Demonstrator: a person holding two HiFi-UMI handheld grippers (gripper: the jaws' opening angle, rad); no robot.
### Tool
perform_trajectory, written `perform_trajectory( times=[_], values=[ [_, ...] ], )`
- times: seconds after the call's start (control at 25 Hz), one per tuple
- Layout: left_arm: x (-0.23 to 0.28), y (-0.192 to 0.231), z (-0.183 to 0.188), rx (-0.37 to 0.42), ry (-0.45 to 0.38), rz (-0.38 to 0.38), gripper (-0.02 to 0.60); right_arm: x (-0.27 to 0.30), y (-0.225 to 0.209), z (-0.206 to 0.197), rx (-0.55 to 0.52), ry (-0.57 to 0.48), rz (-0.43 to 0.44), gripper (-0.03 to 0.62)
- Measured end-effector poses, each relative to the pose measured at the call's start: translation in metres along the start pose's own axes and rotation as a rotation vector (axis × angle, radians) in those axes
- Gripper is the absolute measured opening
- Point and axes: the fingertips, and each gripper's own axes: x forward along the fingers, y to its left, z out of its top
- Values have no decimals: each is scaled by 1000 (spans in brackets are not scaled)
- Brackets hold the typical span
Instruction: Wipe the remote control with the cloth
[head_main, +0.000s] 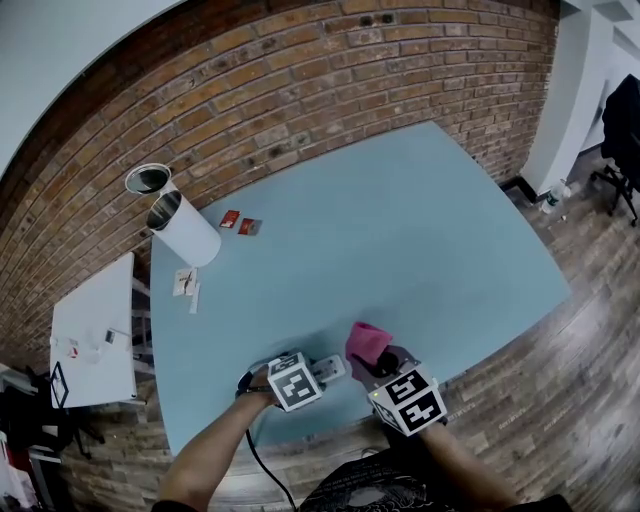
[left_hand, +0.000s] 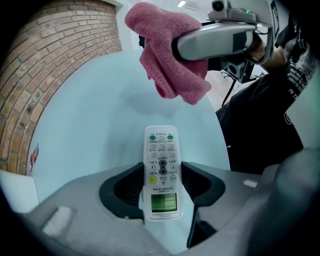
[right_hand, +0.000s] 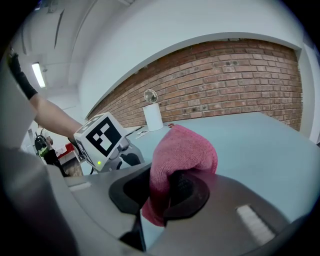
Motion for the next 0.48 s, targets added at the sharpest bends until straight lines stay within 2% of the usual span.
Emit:
perform_trajectory(
  times=[0.2,0.48],
  values=[
    [-8,4,-1,-133,-100,7,241,-5,-6,10,9,-44,-2,63],
    [-32,7,15,-360,-321,-64,241,-12,-9,22,-8,-93,-11,63]
  ],
)
